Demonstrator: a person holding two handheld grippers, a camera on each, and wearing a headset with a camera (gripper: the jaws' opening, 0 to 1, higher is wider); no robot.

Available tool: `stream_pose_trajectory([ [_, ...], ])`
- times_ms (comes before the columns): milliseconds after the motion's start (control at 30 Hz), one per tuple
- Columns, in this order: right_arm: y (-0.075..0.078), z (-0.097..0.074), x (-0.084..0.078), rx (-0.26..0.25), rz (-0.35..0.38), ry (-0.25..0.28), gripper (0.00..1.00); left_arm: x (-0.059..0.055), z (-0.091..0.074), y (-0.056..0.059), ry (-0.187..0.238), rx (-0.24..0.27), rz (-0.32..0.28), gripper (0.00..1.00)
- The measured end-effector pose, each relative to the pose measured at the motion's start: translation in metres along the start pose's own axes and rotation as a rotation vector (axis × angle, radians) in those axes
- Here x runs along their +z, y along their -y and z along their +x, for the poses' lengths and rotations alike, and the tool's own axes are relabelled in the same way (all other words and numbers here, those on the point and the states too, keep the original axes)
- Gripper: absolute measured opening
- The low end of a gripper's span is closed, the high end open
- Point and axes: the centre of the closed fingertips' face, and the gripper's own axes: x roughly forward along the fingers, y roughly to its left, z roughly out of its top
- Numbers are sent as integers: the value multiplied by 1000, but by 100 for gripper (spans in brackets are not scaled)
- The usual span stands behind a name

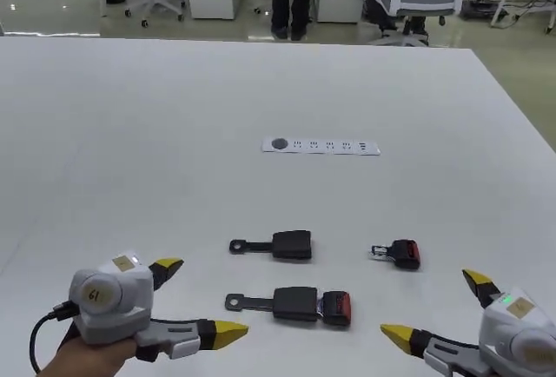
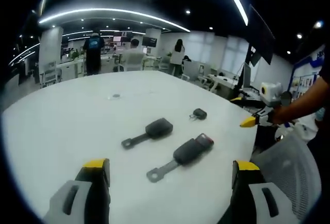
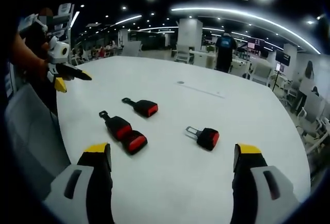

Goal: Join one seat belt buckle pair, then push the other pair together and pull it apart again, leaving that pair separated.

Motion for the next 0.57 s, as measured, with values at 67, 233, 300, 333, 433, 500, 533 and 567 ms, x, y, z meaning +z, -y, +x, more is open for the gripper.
stream_pose_trajectory([
  [67,2,-3,-1,-5,-2,1,99,1,-2,1,3,1,1,100],
  [233,2,-8,-1,-14,2,0,99,4,-4,3,14,4,4,100],
  [300,3,-10,-3,-20,1,-1,99,5,-4,5,19,0,1,100],
  [333,4,-11,-3,-23,0,1,99,7,-5,6,21,0,1,100],
  [433,5,-13,-4,-27,9,0,99,5,-5,6,17,0,6,100],
  [500,7,-14,-5,-32,6,1,99,3,-6,6,13,1,6,100],
  [533,7,-15,-5,-36,10,1,99,2,-7,6,12,1,6,100],
  [567,8,-15,-6,-38,11,0,99,2,-7,6,13,2,7,100],
])
